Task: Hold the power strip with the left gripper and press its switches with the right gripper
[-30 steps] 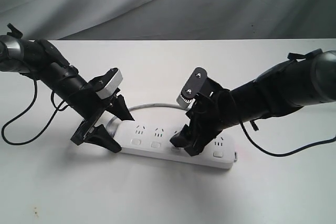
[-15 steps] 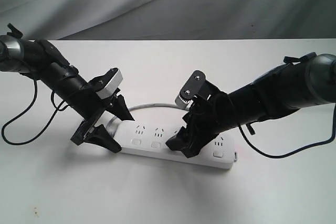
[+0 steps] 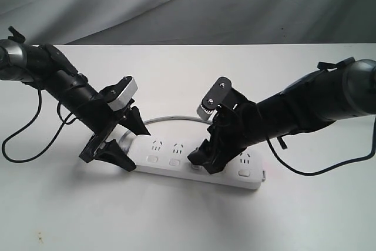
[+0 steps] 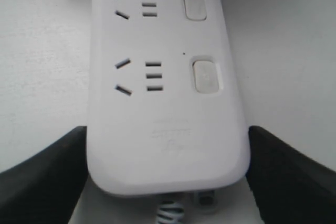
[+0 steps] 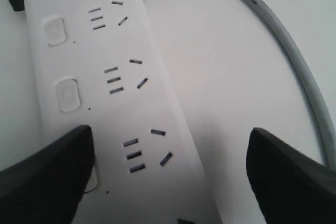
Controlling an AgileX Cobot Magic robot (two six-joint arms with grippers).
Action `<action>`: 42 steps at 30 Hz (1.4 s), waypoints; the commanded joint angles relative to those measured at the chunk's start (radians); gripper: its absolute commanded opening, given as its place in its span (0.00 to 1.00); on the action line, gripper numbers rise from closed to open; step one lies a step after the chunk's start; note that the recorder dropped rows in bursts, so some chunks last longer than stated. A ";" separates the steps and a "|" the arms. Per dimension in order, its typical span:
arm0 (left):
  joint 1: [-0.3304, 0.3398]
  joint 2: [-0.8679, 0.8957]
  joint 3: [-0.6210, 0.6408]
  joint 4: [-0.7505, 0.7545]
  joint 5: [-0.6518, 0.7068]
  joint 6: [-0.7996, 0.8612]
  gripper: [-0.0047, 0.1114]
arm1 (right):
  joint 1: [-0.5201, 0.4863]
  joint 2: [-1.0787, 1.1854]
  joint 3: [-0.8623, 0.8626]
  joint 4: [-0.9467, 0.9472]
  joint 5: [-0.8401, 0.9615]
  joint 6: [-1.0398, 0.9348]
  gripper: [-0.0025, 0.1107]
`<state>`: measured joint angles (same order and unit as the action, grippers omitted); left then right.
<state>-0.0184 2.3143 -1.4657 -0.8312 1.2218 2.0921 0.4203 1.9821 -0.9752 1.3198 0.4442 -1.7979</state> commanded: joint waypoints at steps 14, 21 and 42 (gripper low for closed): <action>0.003 -0.007 -0.006 0.005 -0.001 0.002 0.43 | -0.001 -0.069 0.077 0.131 -0.009 -0.160 0.67; 0.003 -0.007 -0.006 0.005 -0.001 0.002 0.43 | -0.005 -0.189 0.077 0.136 -0.026 -0.168 0.67; 0.003 -0.007 -0.006 0.005 -0.001 0.002 0.43 | -0.025 -0.197 0.159 0.084 -0.108 -0.140 0.67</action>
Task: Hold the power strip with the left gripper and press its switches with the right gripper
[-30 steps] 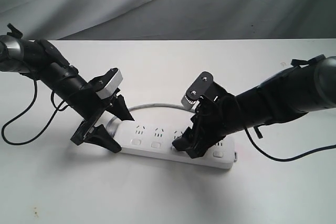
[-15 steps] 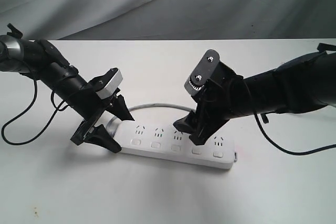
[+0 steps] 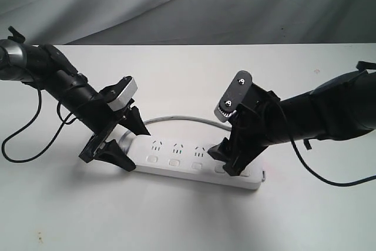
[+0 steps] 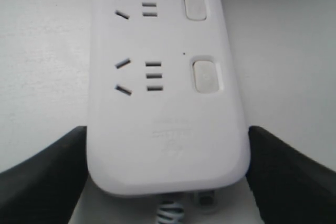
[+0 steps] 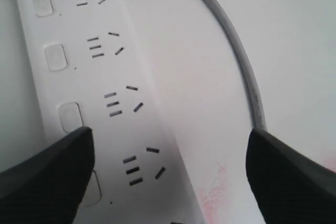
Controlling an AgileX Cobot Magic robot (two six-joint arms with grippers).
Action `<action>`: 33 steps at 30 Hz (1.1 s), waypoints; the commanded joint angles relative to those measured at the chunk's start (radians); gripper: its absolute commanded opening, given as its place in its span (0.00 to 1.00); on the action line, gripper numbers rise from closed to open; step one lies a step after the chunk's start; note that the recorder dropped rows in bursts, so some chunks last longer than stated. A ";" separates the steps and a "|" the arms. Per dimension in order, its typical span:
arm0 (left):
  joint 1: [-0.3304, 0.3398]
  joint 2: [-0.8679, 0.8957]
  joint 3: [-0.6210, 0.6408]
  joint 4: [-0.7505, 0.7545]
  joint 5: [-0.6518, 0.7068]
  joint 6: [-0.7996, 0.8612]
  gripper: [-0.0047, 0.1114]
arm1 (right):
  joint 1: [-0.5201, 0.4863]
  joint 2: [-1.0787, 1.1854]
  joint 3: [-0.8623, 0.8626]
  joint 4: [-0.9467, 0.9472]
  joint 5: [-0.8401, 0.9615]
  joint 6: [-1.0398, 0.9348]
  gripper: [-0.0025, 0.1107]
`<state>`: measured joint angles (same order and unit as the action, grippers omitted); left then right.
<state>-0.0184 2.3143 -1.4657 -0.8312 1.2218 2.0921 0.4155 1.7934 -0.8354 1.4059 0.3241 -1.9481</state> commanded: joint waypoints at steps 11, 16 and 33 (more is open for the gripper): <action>0.003 -0.007 -0.006 0.005 -0.001 0.002 0.43 | -0.034 -0.006 0.030 -0.002 0.039 0.012 0.67; 0.003 -0.007 -0.006 0.005 -0.001 0.002 0.43 | -0.034 0.008 0.030 -0.002 0.037 0.012 0.67; 0.003 -0.007 -0.006 0.005 -0.001 0.002 0.43 | -0.034 0.064 0.030 0.005 -0.042 0.010 0.67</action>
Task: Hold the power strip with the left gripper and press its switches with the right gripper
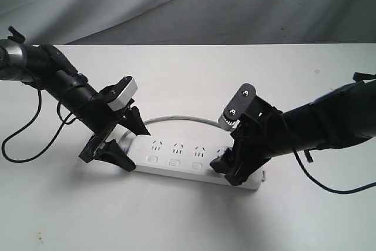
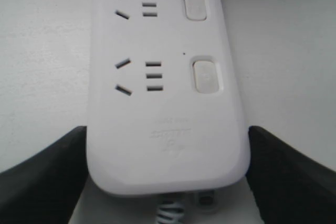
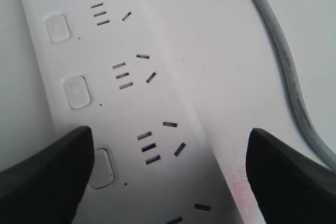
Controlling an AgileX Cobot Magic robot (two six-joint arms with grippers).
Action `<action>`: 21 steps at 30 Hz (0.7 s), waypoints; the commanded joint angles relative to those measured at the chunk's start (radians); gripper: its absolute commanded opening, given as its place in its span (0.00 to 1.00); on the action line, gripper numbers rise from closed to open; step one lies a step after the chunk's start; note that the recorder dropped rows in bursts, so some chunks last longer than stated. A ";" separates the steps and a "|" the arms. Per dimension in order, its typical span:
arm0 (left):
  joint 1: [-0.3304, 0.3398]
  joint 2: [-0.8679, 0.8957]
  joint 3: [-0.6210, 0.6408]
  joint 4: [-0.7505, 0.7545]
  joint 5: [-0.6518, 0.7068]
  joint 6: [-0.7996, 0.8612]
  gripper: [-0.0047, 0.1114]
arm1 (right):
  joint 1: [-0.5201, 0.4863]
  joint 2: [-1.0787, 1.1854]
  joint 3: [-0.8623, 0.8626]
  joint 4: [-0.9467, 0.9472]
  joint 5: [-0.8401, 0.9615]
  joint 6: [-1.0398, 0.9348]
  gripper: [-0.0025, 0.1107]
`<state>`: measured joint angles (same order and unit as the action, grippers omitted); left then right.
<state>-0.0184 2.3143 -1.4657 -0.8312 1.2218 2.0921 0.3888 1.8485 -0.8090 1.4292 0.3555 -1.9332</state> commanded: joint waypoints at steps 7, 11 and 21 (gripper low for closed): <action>0.003 -0.007 -0.006 0.005 -0.001 0.002 0.43 | -0.007 0.008 0.004 -0.018 -0.078 -0.005 0.67; 0.003 -0.007 -0.006 0.005 -0.001 0.002 0.43 | -0.007 0.008 0.004 -0.018 -0.078 -0.005 0.67; 0.003 -0.007 -0.006 0.005 -0.001 0.002 0.43 | -0.007 0.085 0.004 -0.018 -0.059 -0.003 0.67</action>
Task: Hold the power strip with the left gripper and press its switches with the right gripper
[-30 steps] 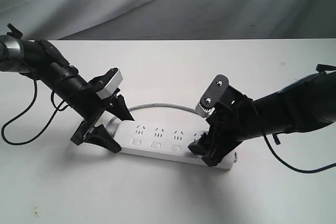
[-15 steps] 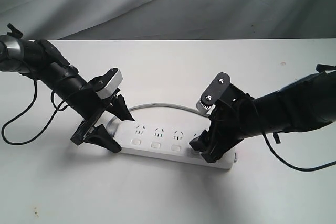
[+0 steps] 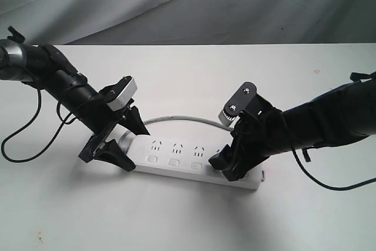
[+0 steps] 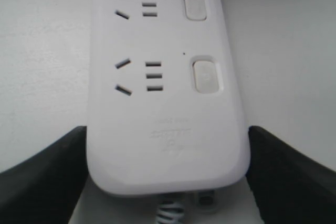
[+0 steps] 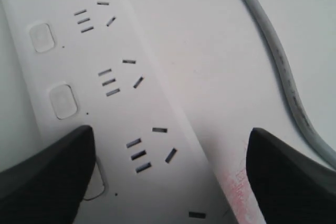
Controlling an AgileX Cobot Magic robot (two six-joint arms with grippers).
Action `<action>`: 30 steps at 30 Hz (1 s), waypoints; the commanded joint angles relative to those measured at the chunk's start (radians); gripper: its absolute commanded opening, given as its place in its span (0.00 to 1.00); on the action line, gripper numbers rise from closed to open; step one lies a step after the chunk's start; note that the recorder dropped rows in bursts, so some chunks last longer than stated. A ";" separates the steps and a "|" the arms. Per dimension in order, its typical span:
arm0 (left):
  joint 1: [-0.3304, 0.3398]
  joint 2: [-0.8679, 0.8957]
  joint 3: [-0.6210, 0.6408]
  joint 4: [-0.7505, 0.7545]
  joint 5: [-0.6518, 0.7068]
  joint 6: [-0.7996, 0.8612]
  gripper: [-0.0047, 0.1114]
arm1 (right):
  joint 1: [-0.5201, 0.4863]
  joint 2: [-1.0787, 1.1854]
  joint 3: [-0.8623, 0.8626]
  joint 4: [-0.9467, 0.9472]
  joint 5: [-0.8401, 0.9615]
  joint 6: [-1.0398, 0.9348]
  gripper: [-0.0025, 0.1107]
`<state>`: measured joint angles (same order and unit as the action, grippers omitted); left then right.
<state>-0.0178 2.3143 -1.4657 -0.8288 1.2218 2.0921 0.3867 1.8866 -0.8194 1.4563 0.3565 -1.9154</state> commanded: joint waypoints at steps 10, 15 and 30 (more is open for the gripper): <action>0.003 -0.007 -0.006 0.003 -0.001 0.002 0.43 | -0.006 0.037 0.020 -0.062 -0.091 -0.013 0.67; 0.003 -0.007 -0.006 0.003 -0.001 0.002 0.43 | -0.006 0.037 0.046 -0.082 -0.122 -0.009 0.67; 0.003 -0.007 -0.006 0.003 -0.001 0.002 0.43 | -0.017 0.037 0.065 -0.079 -0.146 -0.007 0.67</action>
<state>-0.0159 2.3143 -1.4657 -0.8300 1.2218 2.0921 0.3825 1.8870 -0.7932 1.4793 0.3339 -1.8848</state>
